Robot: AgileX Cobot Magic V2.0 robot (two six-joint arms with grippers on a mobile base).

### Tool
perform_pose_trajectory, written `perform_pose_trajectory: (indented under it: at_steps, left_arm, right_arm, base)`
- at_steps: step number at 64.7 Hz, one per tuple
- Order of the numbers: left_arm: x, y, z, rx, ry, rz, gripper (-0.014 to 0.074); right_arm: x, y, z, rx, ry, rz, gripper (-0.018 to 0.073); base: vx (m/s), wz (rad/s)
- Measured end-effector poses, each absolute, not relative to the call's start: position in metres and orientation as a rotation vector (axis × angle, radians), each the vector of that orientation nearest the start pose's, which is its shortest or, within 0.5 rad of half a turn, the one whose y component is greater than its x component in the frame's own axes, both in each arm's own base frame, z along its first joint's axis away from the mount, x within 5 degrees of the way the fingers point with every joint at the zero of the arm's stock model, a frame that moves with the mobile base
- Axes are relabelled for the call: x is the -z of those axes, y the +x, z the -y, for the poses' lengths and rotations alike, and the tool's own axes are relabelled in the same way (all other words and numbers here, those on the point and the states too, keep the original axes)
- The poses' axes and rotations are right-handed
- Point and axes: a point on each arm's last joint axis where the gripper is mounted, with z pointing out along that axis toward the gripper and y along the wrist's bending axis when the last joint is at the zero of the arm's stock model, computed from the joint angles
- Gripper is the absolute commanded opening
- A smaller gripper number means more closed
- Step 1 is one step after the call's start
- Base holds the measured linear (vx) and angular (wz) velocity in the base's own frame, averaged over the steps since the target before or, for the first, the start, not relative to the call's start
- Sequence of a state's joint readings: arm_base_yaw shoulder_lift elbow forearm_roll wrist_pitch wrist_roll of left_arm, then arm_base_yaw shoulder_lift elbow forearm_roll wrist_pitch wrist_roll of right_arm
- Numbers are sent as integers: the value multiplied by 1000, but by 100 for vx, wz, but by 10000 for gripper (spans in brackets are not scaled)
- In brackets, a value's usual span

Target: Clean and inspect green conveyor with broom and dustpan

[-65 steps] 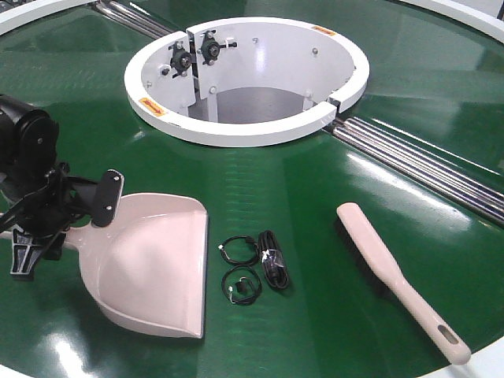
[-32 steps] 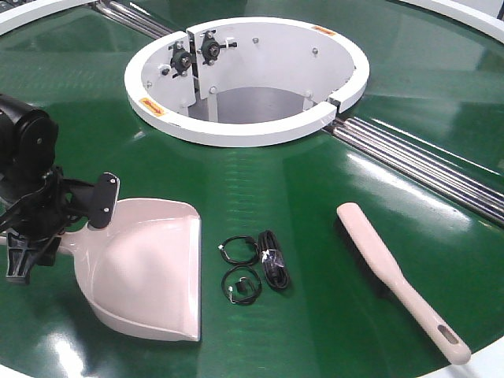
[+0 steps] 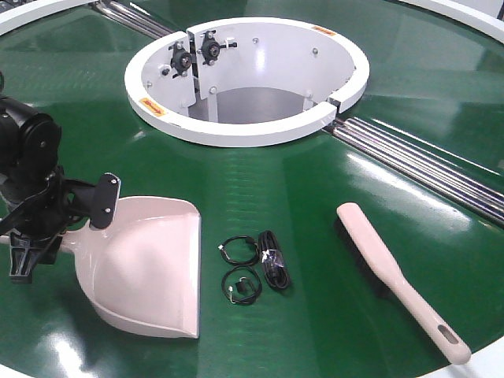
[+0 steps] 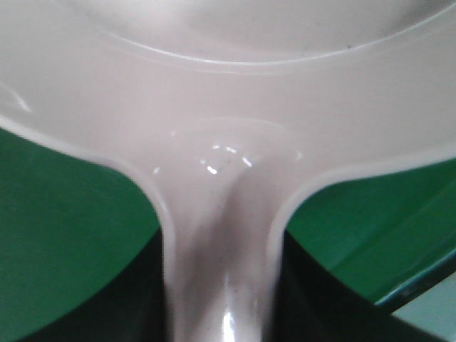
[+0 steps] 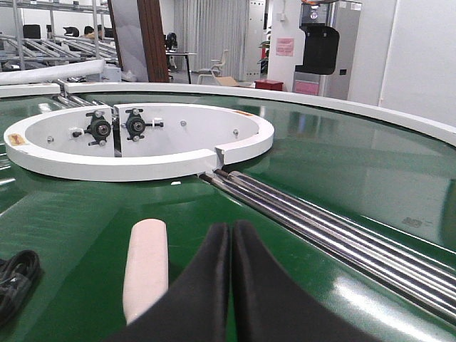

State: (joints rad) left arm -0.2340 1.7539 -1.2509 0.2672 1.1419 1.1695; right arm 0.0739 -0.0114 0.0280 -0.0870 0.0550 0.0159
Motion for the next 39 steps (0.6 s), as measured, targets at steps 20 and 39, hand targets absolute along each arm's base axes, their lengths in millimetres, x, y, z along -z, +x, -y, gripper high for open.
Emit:
perform_pose_trajectory:
  at_steps: [20, 39]
  left_arm:
    - [-223, 326, 59, -399, 2232, -2328, -8]
    - [-223, 326, 59, -399, 2232, -2328, -7]
  right_arm:
    - [-199, 57, -4, 1, -109, -1551, -8]
    - [-199, 57, -4, 1, -109, -1551, -8]
  base:
    - [0, 0]
    - [0, 0]
